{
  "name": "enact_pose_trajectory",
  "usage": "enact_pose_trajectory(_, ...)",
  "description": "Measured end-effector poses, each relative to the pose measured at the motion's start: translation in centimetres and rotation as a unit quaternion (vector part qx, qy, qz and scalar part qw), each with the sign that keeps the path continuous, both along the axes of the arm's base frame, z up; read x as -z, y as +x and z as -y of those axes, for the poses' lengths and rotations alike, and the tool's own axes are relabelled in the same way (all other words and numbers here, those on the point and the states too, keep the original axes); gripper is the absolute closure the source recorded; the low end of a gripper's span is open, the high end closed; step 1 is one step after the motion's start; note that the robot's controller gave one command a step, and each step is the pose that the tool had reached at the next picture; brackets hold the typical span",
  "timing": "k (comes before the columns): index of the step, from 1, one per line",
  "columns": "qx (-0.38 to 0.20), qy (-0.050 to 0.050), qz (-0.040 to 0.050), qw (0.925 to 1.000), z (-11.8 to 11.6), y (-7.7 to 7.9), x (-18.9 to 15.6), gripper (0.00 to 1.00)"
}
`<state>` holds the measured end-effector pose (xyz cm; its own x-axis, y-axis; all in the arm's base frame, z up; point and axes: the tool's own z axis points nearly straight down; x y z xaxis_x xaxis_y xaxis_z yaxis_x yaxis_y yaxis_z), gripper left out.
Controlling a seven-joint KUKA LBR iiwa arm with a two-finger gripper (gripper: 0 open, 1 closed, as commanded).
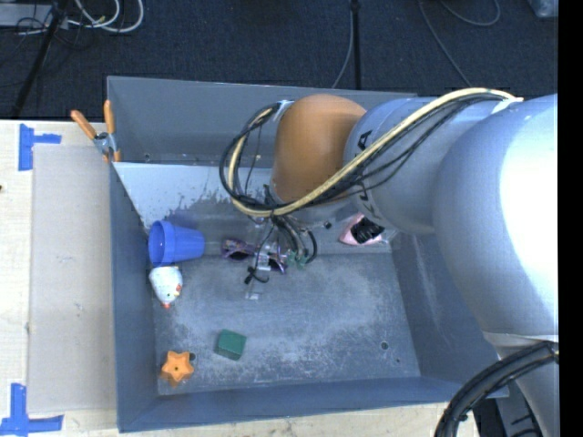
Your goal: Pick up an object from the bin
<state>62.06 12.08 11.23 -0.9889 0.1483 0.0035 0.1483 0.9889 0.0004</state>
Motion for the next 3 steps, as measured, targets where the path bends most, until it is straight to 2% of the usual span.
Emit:
enact_pose_trajectory(1, 0.091, -0.001, -0.0015, 0.9959, 2.42, -0.13, 3.69, 0.00)
enact_pose_trajectory(2, 0.044, 0.000, 0.0007, 0.9990, 1.42, -0.01, 4.20, 1.00)
enact_pose_trajectory(3, 0.044, 0.000, 0.0006, 0.9990, 1.43, -0.02, 4.21, 1.00)
